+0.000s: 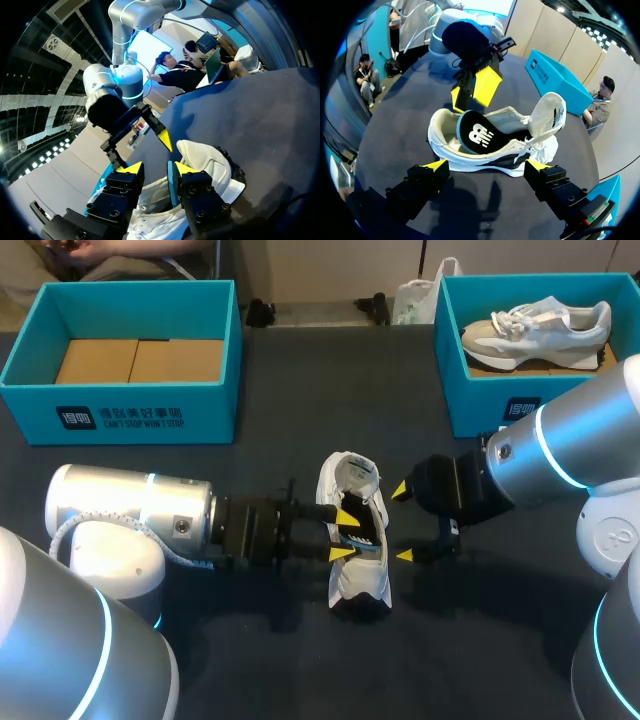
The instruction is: Take the shoe out of the shoebox, open the shoe tongue, remove and reinsert the insole, then place the shoe into the shoebox
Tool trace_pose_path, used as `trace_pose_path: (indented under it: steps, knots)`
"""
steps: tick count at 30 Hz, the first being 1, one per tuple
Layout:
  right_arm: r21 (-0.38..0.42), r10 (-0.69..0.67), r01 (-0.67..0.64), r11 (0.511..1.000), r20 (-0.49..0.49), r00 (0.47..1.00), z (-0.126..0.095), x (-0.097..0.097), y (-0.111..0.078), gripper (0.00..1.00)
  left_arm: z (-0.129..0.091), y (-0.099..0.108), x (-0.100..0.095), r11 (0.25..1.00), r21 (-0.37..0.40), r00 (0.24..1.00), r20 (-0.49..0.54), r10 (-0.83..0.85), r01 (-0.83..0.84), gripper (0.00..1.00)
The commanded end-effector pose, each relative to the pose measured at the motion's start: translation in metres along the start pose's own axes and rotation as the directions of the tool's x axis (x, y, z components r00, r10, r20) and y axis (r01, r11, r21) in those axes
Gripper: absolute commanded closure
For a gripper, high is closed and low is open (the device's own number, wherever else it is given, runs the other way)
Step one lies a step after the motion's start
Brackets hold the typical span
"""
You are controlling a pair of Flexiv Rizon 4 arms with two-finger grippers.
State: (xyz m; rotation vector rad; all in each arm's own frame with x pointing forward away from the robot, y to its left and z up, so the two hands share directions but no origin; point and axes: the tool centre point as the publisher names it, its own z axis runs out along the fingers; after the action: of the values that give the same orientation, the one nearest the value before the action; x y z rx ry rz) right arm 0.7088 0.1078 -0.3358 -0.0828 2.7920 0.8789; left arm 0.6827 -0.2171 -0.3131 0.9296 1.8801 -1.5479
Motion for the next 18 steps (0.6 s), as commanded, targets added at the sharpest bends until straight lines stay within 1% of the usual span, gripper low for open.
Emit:
trace_pose_path:
  steps: [1, 8, 12, 14, 18]
  knots:
    - [0.001, -0.001, 0.001, 1.000, 0.002, 1.000, 0.000, 0.001, 0.000, 0.00, -0.006, -0.004, -0.005, 1.000, 0.004, 1.000, -0.011, 0.002, -0.002, 0.58]
    - [0.001, -0.001, 0.001, 1.000, 0.002, 1.000, 0.000, 0.001, 0.000, 0.00, -0.009, -0.009, -0.011, 1.000, 0.023, 0.999, -0.037, -0.019, 0.020, 0.54]
    - [0.001, -0.001, 0.001, 1.000, 0.002, 1.000, 0.000, 0.001, 0.000, 0.00, -0.011, -0.012, -0.016, 0.999, 0.030, 0.997, -0.081, -0.013, 0.015, 0.48]
    - [0.001, -0.001, 0.001, 1.000, 0.002, 1.000, 0.000, 0.001, 0.000, 0.00, -0.013, -0.014, -0.019, 0.999, 0.033, 0.995, -0.095, -0.005, 0.009, 0.49]
    - [0.001, -0.001, 0.001, 1.000, 0.002, 1.000, 0.000, 0.001, 0.000, 0.00, -0.018, -0.014, -0.025, 0.999, 0.033, 0.991, -0.135, 0.010, -0.005, 0.45]
